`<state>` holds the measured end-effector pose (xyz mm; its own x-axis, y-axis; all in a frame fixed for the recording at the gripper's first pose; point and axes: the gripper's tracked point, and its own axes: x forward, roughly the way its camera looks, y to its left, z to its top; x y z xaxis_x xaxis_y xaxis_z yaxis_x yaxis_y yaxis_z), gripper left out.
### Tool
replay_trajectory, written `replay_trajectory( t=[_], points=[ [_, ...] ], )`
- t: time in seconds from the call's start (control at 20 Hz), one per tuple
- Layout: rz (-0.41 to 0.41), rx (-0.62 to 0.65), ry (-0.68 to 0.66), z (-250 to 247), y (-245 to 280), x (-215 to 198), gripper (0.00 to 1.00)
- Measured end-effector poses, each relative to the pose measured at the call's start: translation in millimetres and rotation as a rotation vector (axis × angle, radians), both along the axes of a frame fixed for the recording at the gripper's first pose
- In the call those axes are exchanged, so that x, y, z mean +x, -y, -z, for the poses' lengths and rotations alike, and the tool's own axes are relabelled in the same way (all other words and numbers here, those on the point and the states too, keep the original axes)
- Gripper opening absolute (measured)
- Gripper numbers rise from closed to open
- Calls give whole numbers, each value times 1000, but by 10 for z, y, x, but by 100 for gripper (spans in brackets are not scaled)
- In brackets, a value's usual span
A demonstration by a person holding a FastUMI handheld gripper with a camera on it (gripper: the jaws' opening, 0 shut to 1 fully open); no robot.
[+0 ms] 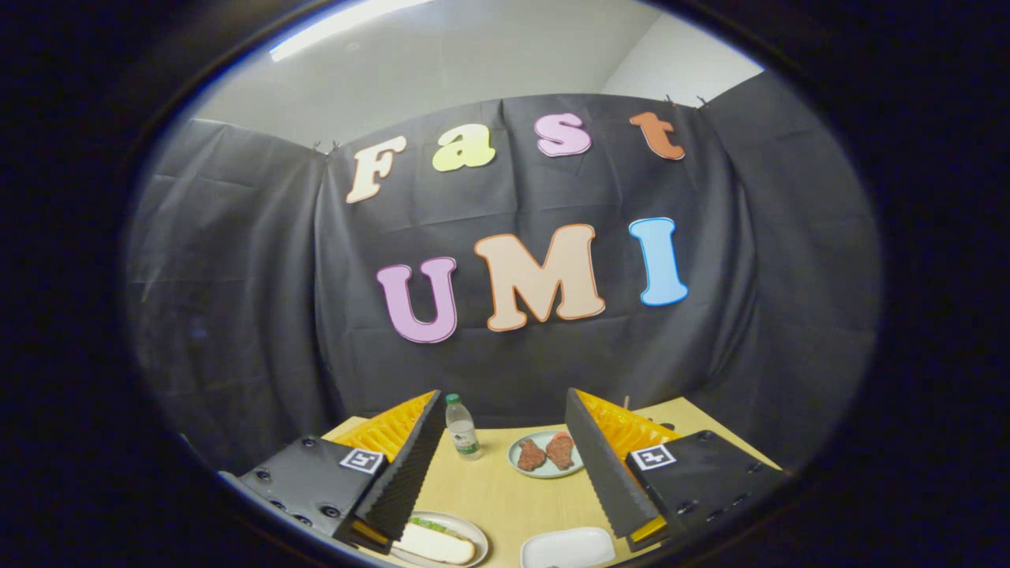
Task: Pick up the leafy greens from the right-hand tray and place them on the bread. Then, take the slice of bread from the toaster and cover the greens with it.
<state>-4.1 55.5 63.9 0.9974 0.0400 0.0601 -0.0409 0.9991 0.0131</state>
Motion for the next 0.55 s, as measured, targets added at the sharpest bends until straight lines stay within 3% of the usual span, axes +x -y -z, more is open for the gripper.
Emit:
replay_trajectory(
  t=[0.55],
  points=[
    [74, -37, -51, 245, 240, -29, 97]
  ],
)
